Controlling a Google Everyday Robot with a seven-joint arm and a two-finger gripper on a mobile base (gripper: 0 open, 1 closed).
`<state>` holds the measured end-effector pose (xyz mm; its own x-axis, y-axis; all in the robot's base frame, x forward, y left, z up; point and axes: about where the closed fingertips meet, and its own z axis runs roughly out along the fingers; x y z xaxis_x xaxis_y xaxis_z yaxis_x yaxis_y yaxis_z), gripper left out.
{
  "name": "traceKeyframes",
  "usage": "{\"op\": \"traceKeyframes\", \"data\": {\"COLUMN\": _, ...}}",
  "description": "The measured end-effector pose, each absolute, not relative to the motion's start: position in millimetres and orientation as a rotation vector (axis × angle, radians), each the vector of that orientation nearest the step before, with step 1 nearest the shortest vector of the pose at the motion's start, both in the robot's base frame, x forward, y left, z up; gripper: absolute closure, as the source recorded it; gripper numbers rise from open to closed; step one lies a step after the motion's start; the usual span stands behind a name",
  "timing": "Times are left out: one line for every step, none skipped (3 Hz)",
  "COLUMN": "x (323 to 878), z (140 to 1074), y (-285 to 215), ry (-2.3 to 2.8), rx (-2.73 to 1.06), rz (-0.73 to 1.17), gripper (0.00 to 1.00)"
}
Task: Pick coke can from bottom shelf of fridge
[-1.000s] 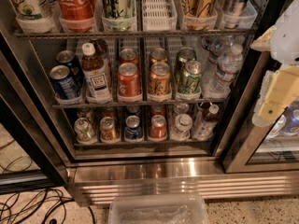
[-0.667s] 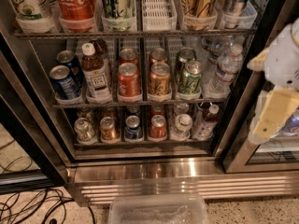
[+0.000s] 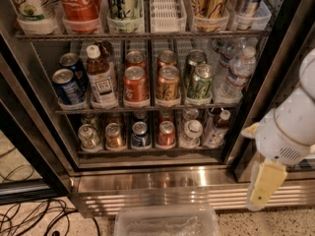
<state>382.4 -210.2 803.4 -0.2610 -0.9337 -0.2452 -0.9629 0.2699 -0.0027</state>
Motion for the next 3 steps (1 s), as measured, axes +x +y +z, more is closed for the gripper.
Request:
{"op": "traceKeyframes", "data": {"x": 376, "z": 795, "y": -211, "ry": 2.353, "rx": -1.782, "rz": 0.231, "gripper": 0.0}}
{"op": "traceKeyframes", "data": {"x": 372, "z": 771, "y": -203, "ry": 2.35, "rx": -1.771, "rz": 0.294, "gripper": 0.0}}
{"op": "traceKeyframes", "data": {"x": 369, "z": 710, "y": -187, "ry": 2.35, "rx": -1.749, "rz": 0.392, "gripper": 0.0}}
